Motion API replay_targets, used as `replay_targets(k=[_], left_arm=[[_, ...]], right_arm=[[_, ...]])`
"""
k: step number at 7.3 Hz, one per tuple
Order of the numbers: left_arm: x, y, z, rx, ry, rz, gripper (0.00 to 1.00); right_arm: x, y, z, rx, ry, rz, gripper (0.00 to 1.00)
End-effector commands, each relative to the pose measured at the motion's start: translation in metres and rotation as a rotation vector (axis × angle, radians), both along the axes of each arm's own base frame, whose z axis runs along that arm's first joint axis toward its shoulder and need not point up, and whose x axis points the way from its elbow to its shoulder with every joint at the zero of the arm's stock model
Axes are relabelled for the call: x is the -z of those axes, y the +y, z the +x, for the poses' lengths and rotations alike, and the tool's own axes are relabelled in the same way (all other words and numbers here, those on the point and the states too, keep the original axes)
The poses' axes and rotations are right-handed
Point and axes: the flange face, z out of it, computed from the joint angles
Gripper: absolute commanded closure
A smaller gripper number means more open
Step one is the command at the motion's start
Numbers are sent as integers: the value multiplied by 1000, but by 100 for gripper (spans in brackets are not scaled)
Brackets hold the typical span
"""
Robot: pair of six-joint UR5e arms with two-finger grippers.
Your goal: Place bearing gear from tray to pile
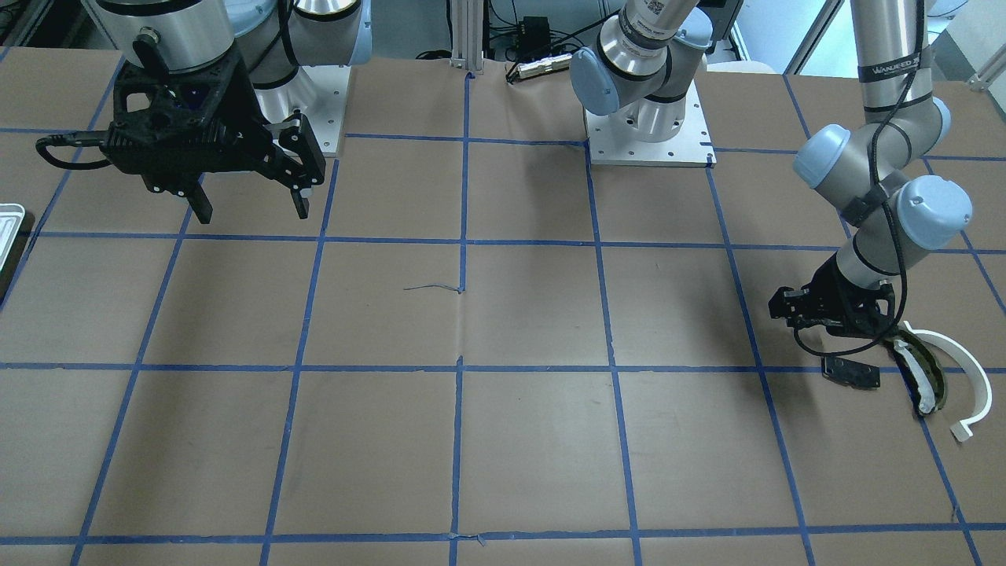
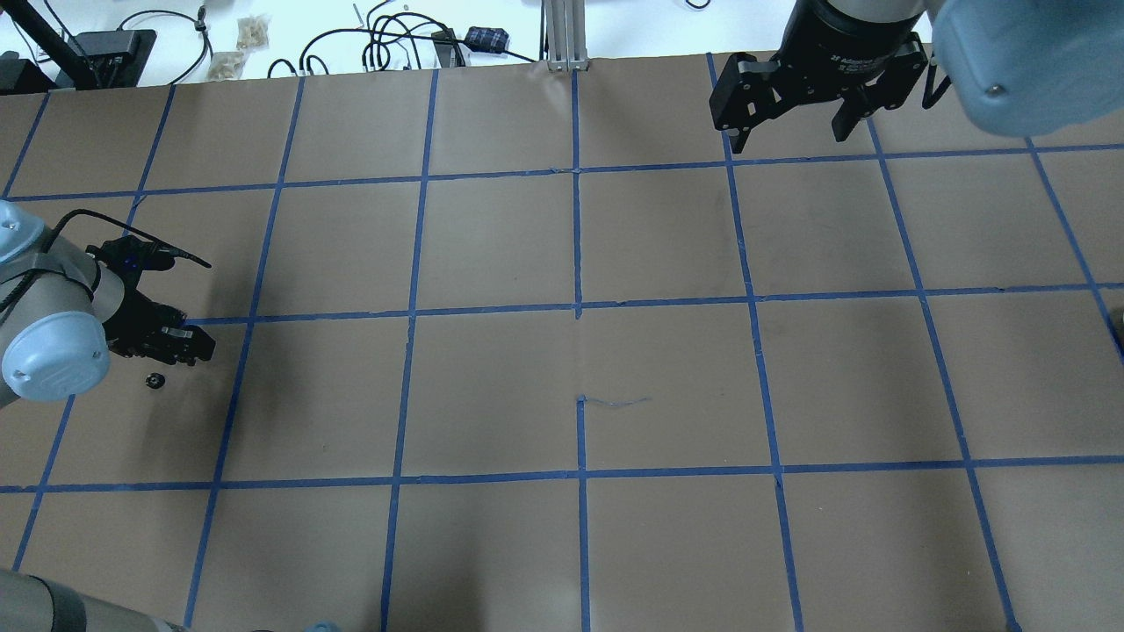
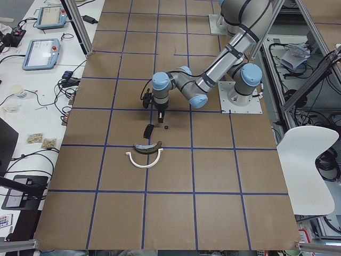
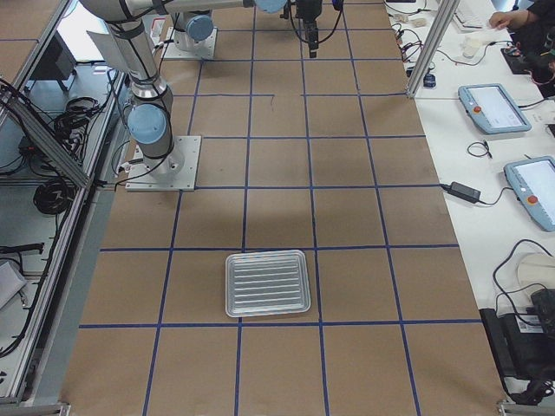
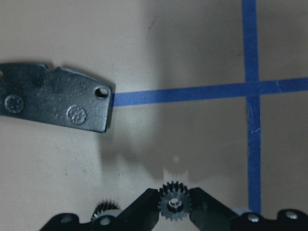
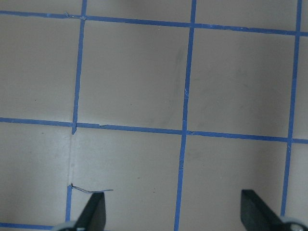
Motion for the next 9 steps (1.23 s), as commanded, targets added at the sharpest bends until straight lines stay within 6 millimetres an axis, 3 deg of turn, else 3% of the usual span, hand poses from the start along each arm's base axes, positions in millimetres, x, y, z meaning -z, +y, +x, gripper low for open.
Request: replay_targets(k=[1,3,4,5,6,7,8,9], left_arm=[[4,11,21,-45,3,6,100],[9,12,23,-57,8,14,100],[10,12,23,-60,9,15,54],[10,12,24,-65,7,17,1],[7,12,24,-62,2,15,0],[-16,5,17,-47,-29,-13,0],[-42,-9,-2,-6,-58,-37,0],[-75,-19,-37,-31,-47,-22,0]], right_arm=[[1,-1,0,1,0,2,0],[1,-2,0,1,-8,0,0],[1,-1,1,0,-8,0,0],[1,-2,1,1,-9,0,0],[2,-1,1,0,-8,3,0],[2,-1,0,1,-8,1,0],[1,-1,0,1,-8,0,0],[1,-2,0,1,-8,-2,0]])
